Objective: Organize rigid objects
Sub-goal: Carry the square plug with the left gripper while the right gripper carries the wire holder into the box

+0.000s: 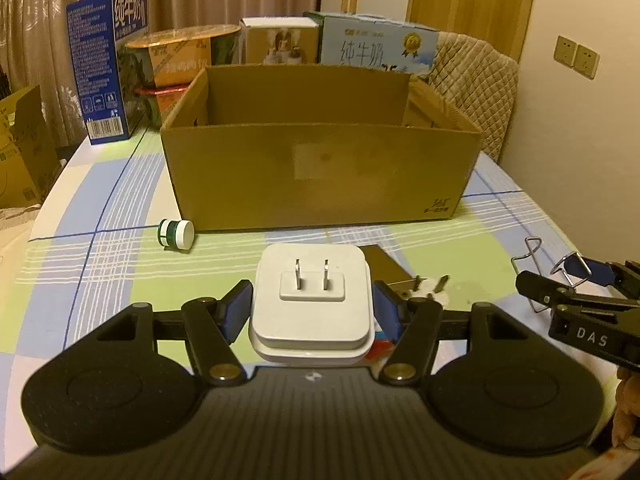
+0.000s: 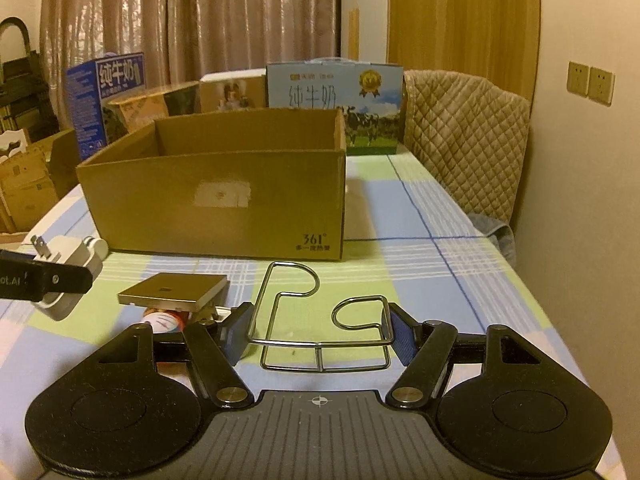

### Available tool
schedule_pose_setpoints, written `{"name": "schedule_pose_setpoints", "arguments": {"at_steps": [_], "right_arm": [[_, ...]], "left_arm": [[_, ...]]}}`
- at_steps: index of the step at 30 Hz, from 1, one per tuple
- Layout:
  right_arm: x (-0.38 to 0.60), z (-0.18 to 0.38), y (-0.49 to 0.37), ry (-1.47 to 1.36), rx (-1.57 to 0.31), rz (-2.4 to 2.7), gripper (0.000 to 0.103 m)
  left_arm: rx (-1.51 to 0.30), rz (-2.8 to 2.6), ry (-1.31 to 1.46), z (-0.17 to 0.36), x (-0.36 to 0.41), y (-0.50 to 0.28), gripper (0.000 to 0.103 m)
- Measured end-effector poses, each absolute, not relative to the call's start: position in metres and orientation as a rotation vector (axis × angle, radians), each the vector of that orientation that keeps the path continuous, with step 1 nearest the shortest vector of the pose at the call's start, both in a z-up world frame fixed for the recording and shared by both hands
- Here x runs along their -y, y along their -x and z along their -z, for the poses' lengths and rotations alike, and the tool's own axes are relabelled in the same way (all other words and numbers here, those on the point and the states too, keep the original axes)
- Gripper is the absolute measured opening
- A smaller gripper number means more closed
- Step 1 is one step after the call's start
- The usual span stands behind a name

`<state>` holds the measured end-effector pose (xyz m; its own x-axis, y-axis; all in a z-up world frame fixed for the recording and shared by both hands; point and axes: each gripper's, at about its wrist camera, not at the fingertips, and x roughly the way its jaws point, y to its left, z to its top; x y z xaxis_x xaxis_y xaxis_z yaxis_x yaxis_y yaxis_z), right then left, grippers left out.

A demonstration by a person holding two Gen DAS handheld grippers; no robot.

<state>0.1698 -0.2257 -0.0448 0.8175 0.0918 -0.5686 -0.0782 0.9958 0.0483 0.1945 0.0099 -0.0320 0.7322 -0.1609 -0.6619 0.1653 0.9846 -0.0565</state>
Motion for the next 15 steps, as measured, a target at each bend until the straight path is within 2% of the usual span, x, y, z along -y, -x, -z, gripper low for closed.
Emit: {"name": "schedule_pose_setpoints", "arguments": {"at_steps": [15], "right_arm": [[0.232, 0.011, -0.138, -0.03, -0.567, -0.14, 0.066]], "left_arm": [[-0.694, 0.198, -0.03, -0.003, -0.002, -0.173, 0.06]]}}
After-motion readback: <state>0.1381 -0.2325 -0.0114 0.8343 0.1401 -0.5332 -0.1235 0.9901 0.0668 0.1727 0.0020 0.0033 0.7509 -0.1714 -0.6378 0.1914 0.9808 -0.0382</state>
